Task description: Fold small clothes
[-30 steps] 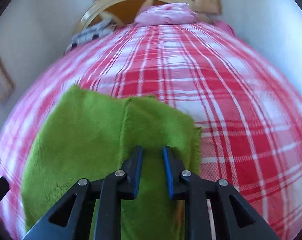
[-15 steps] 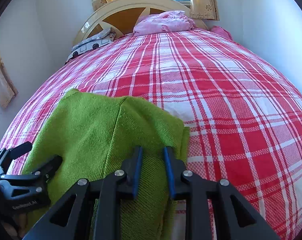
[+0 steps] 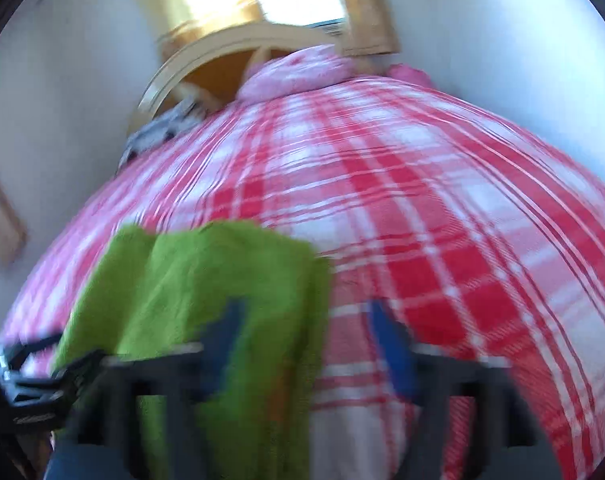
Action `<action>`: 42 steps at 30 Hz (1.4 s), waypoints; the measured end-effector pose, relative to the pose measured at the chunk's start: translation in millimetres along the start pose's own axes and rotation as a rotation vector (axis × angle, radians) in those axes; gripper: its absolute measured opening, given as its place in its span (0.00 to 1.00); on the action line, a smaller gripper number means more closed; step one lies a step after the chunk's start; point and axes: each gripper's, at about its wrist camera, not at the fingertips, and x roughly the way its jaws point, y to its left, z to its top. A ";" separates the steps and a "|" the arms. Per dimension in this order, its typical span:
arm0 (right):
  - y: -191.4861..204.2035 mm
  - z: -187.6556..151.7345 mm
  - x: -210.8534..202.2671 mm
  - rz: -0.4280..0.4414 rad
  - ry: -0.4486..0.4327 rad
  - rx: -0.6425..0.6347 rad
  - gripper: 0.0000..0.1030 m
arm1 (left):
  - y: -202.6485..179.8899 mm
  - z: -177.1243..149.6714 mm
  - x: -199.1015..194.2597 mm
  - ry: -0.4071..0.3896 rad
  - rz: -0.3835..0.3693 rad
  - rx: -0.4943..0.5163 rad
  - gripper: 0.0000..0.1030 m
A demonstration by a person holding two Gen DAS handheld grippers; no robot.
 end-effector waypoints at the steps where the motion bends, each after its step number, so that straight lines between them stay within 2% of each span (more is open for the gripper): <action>1: -8.4 0.7 -3.0 0.024 -0.013 0.042 0.78 | 7.2 1.0 -1.0 0.015 -0.039 -0.040 1.00; 4: -52.4 -4.8 -1.3 0.171 -0.002 0.290 0.78 | 28.5 6.8 -3.9 0.030 -0.168 -0.190 1.00; 6: -70.6 -7.4 -1.0 0.254 -0.017 0.390 0.78 | 38.0 14.0 -1.6 0.026 -0.260 -0.277 1.00; 8: -72.9 -7.8 -4.6 0.296 -0.044 0.409 0.78 | 40.2 19.2 10.7 0.061 -0.297 -0.329 1.00; 11: -55.6 -4.5 4.2 0.276 0.022 0.327 0.78 | 31.5 15.6 39.5 0.167 -0.323 -0.344 0.99; 14: -27.1 -6.2 17.7 0.316 0.128 0.204 0.78 | 1.8 8.6 38.8 0.110 -0.221 -0.171 1.00; 16: 5.6 -8.5 23.9 0.283 0.183 0.048 0.79 | -17.1 4.4 39.0 0.077 -0.155 -0.070 1.00; 19: 31.0 -12.0 27.6 0.238 0.209 -0.078 0.78 | -17.3 6.6 42.6 0.077 -0.186 -0.096 1.00; 20: 33.8 -12.9 27.5 0.245 0.214 -0.095 0.73 | -16.5 7.2 42.8 0.075 -0.193 -0.101 1.00; 21: 35.7 -13.5 27.8 0.254 0.214 -0.103 0.70 | -19.1 6.8 43.4 0.069 -0.187 -0.094 0.98; 22: 35.2 -13.5 27.6 0.263 0.214 -0.102 0.60 | -16.4 9.3 44.1 0.061 -0.177 -0.085 0.96; 23: 33.6 -14.7 28.3 0.297 0.221 -0.093 0.51 | -20.0 9.2 43.4 0.048 -0.171 -0.074 0.89; 24: 32.0 -14.6 29.8 0.311 0.223 -0.082 0.49 | -17.6 10.0 43.3 0.036 -0.174 -0.064 0.84; 25: 29.4 -14.6 29.9 0.317 0.223 -0.072 0.44 | -19.2 9.5 43.0 0.023 -0.160 -0.055 0.82; 28: 27.1 -15.4 29.8 0.322 0.213 -0.070 0.39 | -19.5 8.4 40.0 -0.009 -0.144 -0.047 0.72; 33: 38.2 -17.6 15.9 0.274 0.168 -0.129 0.32 | -28.4 3.9 20.3 -0.061 -0.079 0.012 0.42; 42: 69.4 -22.6 -46.8 0.245 0.093 -0.154 0.29 | -26.3 -13.6 -37.8 -0.111 -0.037 0.066 0.40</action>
